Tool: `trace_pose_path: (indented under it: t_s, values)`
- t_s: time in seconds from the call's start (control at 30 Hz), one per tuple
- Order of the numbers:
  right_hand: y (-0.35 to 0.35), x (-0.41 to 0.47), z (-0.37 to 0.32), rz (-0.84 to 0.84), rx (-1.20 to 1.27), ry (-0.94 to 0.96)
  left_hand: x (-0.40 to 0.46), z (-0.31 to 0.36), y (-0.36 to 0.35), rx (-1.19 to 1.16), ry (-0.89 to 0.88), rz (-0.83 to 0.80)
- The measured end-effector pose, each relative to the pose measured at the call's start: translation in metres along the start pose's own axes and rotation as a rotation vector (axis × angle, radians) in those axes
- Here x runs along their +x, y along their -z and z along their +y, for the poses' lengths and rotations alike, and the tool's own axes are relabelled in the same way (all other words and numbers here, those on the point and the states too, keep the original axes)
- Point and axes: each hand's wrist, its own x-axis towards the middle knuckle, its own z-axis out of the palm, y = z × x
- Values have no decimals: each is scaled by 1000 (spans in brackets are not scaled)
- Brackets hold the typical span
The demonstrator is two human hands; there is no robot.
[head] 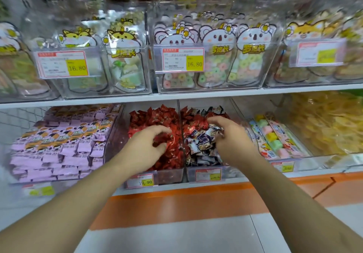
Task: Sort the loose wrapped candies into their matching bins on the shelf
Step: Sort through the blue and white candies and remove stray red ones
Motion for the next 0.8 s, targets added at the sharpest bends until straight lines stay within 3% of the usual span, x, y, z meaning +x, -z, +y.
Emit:
trace_pose_path:
  t_s: [0.13, 0.3, 0.47, 0.63, 0.8]
  values:
    - [8, -7, 8, 26, -60, 29, -11, 29, -20, 72, -143, -42]
    - [-8, -9, 13, -109, -277, 206, -11, 36, -41, 166, -159, 4]
    - [-13, -1, 23, -117, -514, 203, 0, 27, -38, 168, -181, 37]
    - [-9, 27, 12, 86, -373, 165, 9, 17, -30, 124, -168, -36]
    - [-21, 77, -6, -128, -250, 72, 11, 11, -32, 51, -156, -24]
